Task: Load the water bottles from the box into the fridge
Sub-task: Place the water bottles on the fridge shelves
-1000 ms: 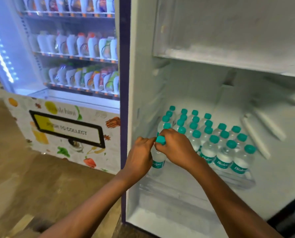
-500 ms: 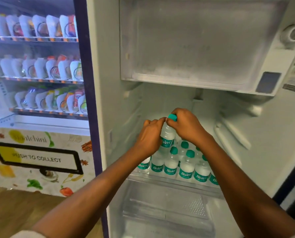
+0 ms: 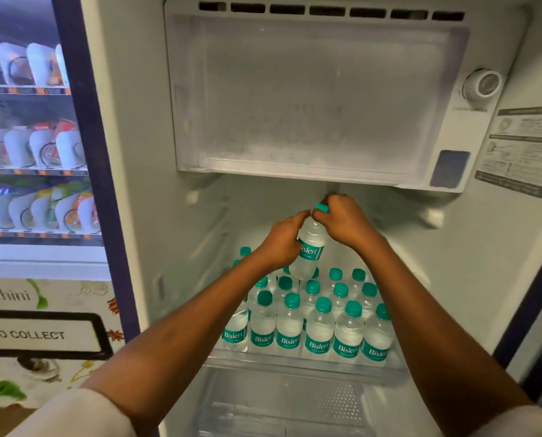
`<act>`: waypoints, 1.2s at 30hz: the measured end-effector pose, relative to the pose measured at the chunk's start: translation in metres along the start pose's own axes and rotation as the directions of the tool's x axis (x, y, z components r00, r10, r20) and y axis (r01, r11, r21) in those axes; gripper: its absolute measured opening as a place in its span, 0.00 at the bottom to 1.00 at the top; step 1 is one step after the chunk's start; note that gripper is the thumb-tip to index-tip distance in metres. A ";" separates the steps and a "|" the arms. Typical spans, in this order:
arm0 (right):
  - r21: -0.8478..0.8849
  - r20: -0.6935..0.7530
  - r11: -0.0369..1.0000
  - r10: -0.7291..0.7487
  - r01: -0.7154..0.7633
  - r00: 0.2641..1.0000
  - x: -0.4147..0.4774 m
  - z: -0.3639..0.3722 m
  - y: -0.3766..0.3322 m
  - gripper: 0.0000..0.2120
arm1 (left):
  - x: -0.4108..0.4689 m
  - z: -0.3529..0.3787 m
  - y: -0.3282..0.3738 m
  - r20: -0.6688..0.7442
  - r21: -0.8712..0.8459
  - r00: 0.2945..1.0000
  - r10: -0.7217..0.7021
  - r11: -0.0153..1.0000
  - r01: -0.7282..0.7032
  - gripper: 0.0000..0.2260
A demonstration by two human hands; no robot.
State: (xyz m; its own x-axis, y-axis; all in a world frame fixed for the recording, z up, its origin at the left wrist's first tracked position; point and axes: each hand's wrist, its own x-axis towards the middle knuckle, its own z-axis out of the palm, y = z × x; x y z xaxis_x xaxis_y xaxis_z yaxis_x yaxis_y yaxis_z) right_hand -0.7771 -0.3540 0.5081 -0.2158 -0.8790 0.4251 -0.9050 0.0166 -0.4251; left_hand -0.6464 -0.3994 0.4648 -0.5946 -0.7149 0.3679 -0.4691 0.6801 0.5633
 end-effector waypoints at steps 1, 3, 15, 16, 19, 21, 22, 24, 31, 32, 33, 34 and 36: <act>-0.018 0.001 1.000 0.001 -0.001 1.000 0.004 -0.001 0.003 0.15 | 0.005 0.002 0.000 0.017 -0.027 1.000 -0.015 1.000 0.015 0.28; -0.046 0.005 0.999 0.009 -0.009 1.000 0.013 -0.001 0.009 0.14 | 0.016 0.008 -0.002 0.045 -0.081 0.998 -0.042 0.996 0.046 0.29; -0.151 -0.007 0.960 0.236 -0.234 0.972 0.062 0.010 0.051 0.18 | 0.071 0.056 -0.018 0.126 -0.106 0.982 -0.143 0.982 0.157 0.32; -0.165 0.002 0.956 0.247 -0.243 0.969 0.063 0.014 0.055 0.18 | 0.072 0.061 -0.020 0.134 -0.090 0.980 -0.150 0.983 0.162 0.32; -0.187 0.027 0.954 0.242 -0.233 0.970 0.063 0.029 0.067 0.17 | 0.075 0.073 -0.031 0.157 -0.047 0.973 -0.167 0.983 0.177 0.34; -0.204 0.033 0.952 0.239 -0.228 0.970 0.062 0.040 0.074 0.17 | 0.075 0.081 -0.037 0.172 -0.014 0.970 -0.170 0.985 0.175 0.32; -0.211 0.035 0.952 0.235 -0.223 0.971 0.061 0.045 0.077 0.18 | 0.075 0.084 -0.039 0.176 0.004 0.969 -0.175 0.984 0.177 0.31; -0.221 0.036 0.952 0.225 -0.212 0.974 0.059 0.056 0.083 0.17 | 0.076 0.091 -0.044 0.183 0.034 0.964 -0.190 0.982 0.187 0.29; -0.237 0.074 0.946 0.243 -0.219 0.967 0.057 0.085 0.101 0.15 | 0.077 0.107 -0.056 0.225 0.154 0.951 -0.211 0.972 0.179 0.27; -0.236 0.082 0.947 0.244 -0.219 0.966 0.056 0.089 0.103 0.15 | 0.077 0.109 -0.057 0.234 0.161 0.949 -0.213 0.971 0.179 0.26; -0.234 0.085 0.946 0.248 -0.223 0.965 0.055 0.092 0.105 0.16 | 0.077 0.110 -0.058 0.237 0.174 0.947 -0.216 0.969 0.177 0.26; -0.233 0.086 0.946 0.252 -0.227 0.964 0.055 0.095 0.107 0.16 | 0.078 0.111 -0.059 0.235 0.197 0.947 -0.218 0.965 0.173 0.25; -0.226 0.094 0.946 0.257 -0.231 0.962 0.055 0.099 0.110 0.17 | 0.079 0.112 -0.058 0.227 0.269 0.949 -0.217 0.951 0.153 0.24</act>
State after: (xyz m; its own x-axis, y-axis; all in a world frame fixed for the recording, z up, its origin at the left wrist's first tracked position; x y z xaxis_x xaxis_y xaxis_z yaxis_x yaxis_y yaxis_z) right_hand -0.8521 -0.4475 0.4056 -0.4059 -0.8859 0.2244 -0.8894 0.3263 -0.3202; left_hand -0.7395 -0.4777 0.3780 -0.6105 -0.7898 0.0592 -0.7131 0.5807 0.3928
